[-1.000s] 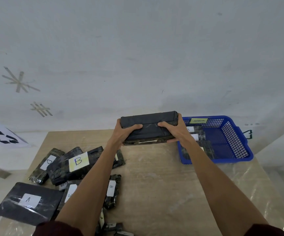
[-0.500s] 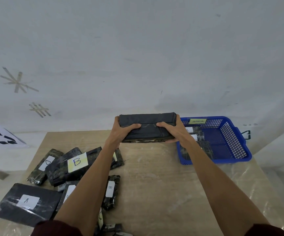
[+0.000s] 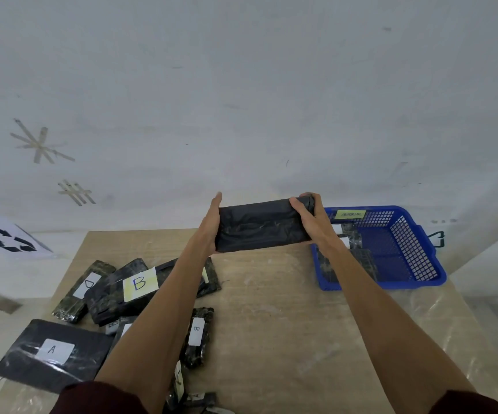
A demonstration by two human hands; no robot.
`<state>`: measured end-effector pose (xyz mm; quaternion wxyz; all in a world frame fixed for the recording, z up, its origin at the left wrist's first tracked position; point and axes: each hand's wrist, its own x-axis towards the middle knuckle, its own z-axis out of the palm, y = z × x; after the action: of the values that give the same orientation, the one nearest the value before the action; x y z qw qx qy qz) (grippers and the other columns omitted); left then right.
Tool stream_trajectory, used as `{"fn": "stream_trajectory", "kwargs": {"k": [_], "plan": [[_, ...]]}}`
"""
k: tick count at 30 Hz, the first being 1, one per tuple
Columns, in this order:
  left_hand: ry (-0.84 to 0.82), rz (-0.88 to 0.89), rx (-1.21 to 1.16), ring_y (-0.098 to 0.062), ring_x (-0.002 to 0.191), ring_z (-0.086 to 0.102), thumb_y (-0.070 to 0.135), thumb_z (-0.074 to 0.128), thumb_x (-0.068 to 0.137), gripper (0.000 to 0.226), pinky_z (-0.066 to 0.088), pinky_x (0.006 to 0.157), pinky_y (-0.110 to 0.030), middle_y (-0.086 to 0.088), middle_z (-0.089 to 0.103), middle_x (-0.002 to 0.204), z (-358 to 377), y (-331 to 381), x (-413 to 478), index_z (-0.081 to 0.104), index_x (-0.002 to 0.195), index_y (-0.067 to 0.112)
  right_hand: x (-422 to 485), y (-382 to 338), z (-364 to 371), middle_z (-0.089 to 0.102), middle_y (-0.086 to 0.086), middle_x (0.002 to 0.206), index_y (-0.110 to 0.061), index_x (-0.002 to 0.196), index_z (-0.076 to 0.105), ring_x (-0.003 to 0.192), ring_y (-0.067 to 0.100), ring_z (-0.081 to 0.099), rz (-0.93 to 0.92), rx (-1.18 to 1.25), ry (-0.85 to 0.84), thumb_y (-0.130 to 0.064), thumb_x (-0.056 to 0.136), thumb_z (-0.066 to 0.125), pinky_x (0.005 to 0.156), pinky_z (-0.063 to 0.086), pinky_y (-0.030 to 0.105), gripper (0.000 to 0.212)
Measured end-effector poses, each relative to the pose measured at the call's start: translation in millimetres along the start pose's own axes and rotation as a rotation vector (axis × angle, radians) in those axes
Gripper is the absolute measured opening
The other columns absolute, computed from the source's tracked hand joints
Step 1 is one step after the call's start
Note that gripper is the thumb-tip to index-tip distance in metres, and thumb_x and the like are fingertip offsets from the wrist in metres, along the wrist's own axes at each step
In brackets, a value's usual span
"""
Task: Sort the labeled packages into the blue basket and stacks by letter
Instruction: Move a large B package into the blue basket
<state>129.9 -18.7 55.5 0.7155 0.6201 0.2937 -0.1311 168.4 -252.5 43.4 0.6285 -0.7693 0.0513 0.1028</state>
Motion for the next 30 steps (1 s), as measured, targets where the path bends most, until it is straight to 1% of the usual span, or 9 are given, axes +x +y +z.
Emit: {"fn": "stream_trajectory", "kwargs": {"k": [4,8,11,13,15,18,21,25,30], "plan": [[0.058,0.032,0.081,-0.024,0.081,0.062,0.046,0.048,0.094,0.032,0.049,0.07,-0.034,-0.008,0.066,0.091,3.7,-4.1,-3.3,0.061,0.09,0.017,-4.9,3.2,-3.3,0.049,0.001,0.131,-0.039,0.135,0.04,0.112,0.019,0.055,-0.018,-0.082,-0.074,-0.062,0.095,0.052,0.098,0.053,0.044,0.048],[0.105,0.152,0.089,-0.027,0.093,0.064,0.041,0.046,0.094,0.029,0.05,0.071,-0.036,-0.011,0.067,0.107,0.4,-11.4,-1.0,0.062,0.098,0.017,-2.9,-1.9,-7.5,0.045,-0.001,0.14,-0.034,0.152,0.031,0.128,0.026,0.048,0.141,-0.058,-0.11,-0.073,0.09,0.049,0.11,0.043,0.052,0.076],[0.104,0.273,0.087,-0.021,0.093,0.061,0.034,0.048,0.096,0.016,0.049,0.076,-0.038,-0.007,0.062,0.109,-2.6,-14.9,-2.8,0.061,0.097,0.023,-0.7,-8.5,-13.1,0.055,0.0,0.121,-0.025,0.132,0.049,0.113,0.025,0.056,0.282,-0.013,-0.163,-0.066,0.09,0.056,0.103,0.048,0.054,0.059],[0.079,0.314,0.138,-0.02,0.111,0.058,0.042,0.051,0.09,0.046,0.05,0.094,-0.042,0.002,0.056,0.13,-6.7,-14.9,-2.8,0.054,0.134,0.029,-0.1,-11.4,-17.8,0.055,0.002,0.114,-0.025,0.114,0.056,0.105,0.025,0.056,0.339,-0.052,-0.193,-0.059,0.09,0.062,0.099,0.051,0.053,0.042],[0.077,0.318,0.205,-0.021,0.121,0.055,0.052,0.052,0.078,0.073,0.047,0.104,-0.046,0.005,0.049,0.145,-9.8,-13.0,-3.3,0.044,0.148,0.03,2.1,-13.3,-19.5,0.054,0.008,0.119,-0.024,0.116,0.055,0.109,0.032,0.055,0.369,-0.106,-0.223,-0.056,0.085,0.068,0.096,0.053,0.054,0.046],[0.063,0.327,0.251,-0.025,0.11,0.059,0.045,0.051,0.089,0.037,0.046,0.09,-0.04,-0.01,0.062,0.13,-12.0,-11.5,-6.2,0.061,0.115,0.02,6.3,-16.2,-19.0,0.052,0.014,0.129,-0.021,0.131,0.049,0.108,0.038,0.058,0.396,-0.148,-0.248,-0.054,0.074,0.076,0.083,0.059,0.056,0.072],[0.042,0.292,0.229,-0.024,0.093,0.059,0.029,0.047,0.099,0.012,0.043,0.078,-0.035,-0.014,0.062,0.11,-13.0,-7.7,-6.8,0.058,0.098,0.023,3.6,-17.4,-15.9,0.049,0.013,0.123,-0.017,0.134,0.035,0.098,0.034,0.057,0.386,-0.147,-0.212,-0.045,0.081,0.076,0.074,0.058,0.051,0.072],[-0.021,0.259,0.175,-0.019,0.092,0.059,0.018,0.05,0.099,0.047,0.047,0.076,-0.033,-0.004,0.062,0.106,-12.2,-2.6,-2.4,0.041,0.145,0.026,0.6,-10.6,-9.7,0.054,0.011,0.116,-0.026,0.141,0.024,0.103,0.033,0.061,0.356,-0.128,-0.162,-0.041,0.081,0.076,0.077,0.059,0.049,0.08],[-0.043,0.14,0.249,-0.025,0.1,0.062,0.018,0.077,0.086,0.072,0.057,0.071,-0.046,-0.002,0.059,0.115,-15.8,-0.5,-5.9,0.031,0.139,0.037,-5.8,-4.0,-1.8,0.058,0.009,0.111,-0.023,0.144,0.02,0.095,0.023,0.06,0.246,-0.052,-0.098,-0.021,0.082,0.075,0.067,0.054,0.036,0.083]]}}
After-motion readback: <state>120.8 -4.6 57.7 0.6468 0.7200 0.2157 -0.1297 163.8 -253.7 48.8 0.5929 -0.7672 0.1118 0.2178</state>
